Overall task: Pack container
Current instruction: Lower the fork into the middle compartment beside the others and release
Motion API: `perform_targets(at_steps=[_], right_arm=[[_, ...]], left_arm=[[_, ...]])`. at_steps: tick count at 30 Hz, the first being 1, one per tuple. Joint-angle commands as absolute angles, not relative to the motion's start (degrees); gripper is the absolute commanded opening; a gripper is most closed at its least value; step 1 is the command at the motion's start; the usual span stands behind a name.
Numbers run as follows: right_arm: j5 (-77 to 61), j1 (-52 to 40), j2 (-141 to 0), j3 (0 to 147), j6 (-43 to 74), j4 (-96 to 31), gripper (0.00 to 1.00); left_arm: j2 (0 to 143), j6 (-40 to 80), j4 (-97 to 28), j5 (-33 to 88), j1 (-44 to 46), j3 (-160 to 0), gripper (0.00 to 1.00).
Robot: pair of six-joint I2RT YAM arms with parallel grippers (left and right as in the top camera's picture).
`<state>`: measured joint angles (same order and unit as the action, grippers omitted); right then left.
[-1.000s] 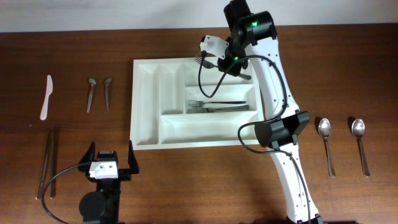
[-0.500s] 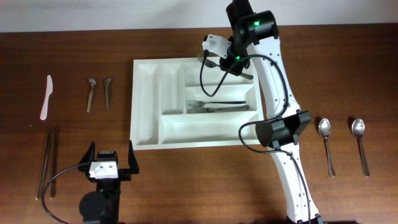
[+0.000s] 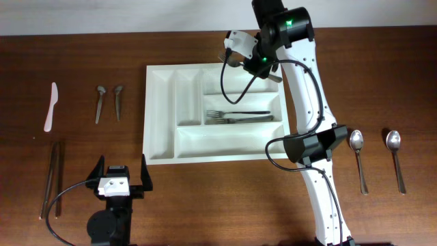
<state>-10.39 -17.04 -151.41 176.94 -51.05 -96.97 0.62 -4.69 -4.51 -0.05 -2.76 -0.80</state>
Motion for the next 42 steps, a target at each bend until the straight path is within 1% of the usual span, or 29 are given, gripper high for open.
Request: perform_targets(at_steps=[1, 4, 14, 18, 24, 31, 42], right_arm=[[-8.9, -18.0, -149.2, 173.6, -50.0, -97.4, 0.06], [-7.0, -18.0, -148.8, 170.7, -49.4, -97.3, 0.06], [-7.0, -18.0, -143.3, 165.6, -49.7, -97.3, 0.06], [-9.8, -18.0, -141.1, 163.9, -50.6, -97.3, 0.06], [-10.3, -18.0, -138.3, 153.4, -54.3, -97.3, 0.05], [-12.6, -18.0, -138.0, 149.6, -58.0, -97.3, 0.05], [-13.4, -18.0, -138.2, 142.6, -59.1, -93.3, 0.05]], left_arm=[[0.4, -4.1, -4.7, 0.0, -3.2, -0.5, 0.99], [0.4, -4.1, -4.7, 0.0, -3.2, -0.5, 0.99], [0.4, -4.1, -4.7, 0.0, -3.2, -0.5, 0.99], [0.4, -4.1, -4.7, 0.0, -3.2, -0.5, 0.99], [0.4, -4.1, -4.7, 0.0, -3.2, -0.5, 0.99], [0.4, -4.1, -4.7, 0.0, -3.2, -0.5, 0.99], [0.4, -4.1, -4.7, 0.0, -3.2, -0.5, 0.99]])
